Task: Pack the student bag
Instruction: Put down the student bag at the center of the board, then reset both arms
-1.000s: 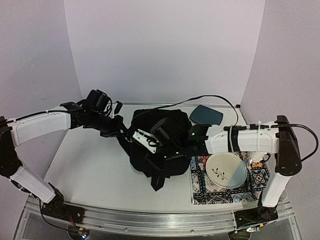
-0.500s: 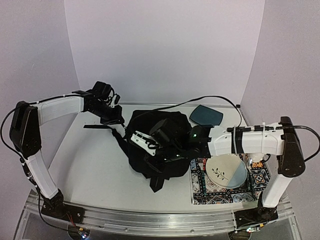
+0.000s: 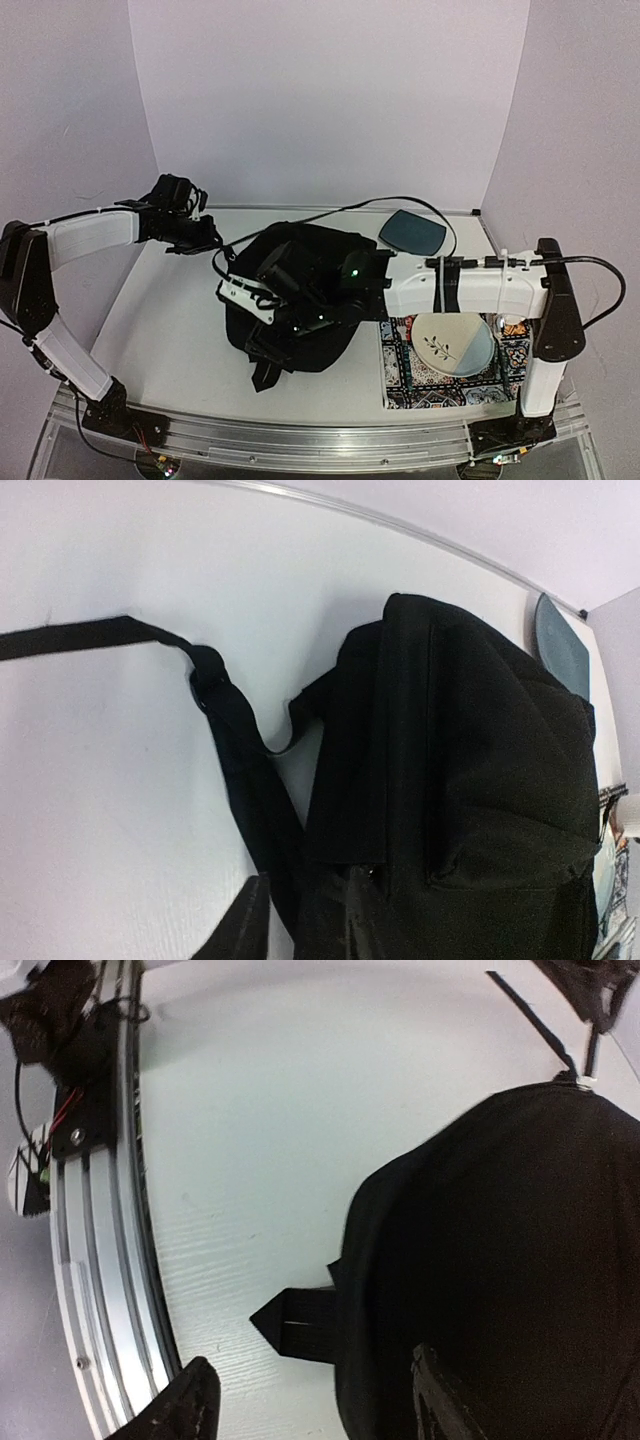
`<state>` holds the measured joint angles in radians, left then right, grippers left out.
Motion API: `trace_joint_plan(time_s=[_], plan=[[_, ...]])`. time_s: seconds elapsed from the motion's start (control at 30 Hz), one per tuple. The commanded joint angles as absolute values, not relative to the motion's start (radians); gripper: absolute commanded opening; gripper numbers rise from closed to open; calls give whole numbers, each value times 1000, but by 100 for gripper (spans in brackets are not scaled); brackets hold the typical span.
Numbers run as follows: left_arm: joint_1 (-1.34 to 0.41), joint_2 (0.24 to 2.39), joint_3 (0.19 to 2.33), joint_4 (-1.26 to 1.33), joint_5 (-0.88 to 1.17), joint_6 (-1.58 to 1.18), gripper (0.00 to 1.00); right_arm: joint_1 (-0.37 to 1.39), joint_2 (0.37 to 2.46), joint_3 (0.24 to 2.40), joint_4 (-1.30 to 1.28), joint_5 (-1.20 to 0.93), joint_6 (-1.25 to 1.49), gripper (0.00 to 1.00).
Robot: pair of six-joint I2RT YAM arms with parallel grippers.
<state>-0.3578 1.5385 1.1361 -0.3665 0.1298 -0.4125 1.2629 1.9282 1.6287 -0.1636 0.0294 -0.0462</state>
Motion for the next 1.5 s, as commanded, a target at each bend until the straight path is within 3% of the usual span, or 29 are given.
trace_joint_plan(time_s=[0.0,0.13,0.2,0.3,0.53,0.7,0.87,1.47], plan=[[-338,1386,1110,-268,21,-405,48,1089,1906,1684,-207,208,22,75],[-296,1280,1089,-274,-33,-396,77,935,1815,1595,-199,328,91,89],[-268,1225,1076,-285,-60,-396,88,853,1743,1527,-193,403,135,97],[-221,1144,1050,-305,-101,-392,99,720,1608,1383,-167,491,199,98],[-138,939,929,-322,-252,-354,100,513,1272,1068,-126,712,239,98],[-132,783,856,-320,-348,-305,100,494,1072,926,-110,848,228,98],[-132,660,801,-308,-406,-263,100,495,907,810,-92,852,249,98],[-132,574,680,-251,-400,-278,100,494,829,727,-51,837,247,98]])
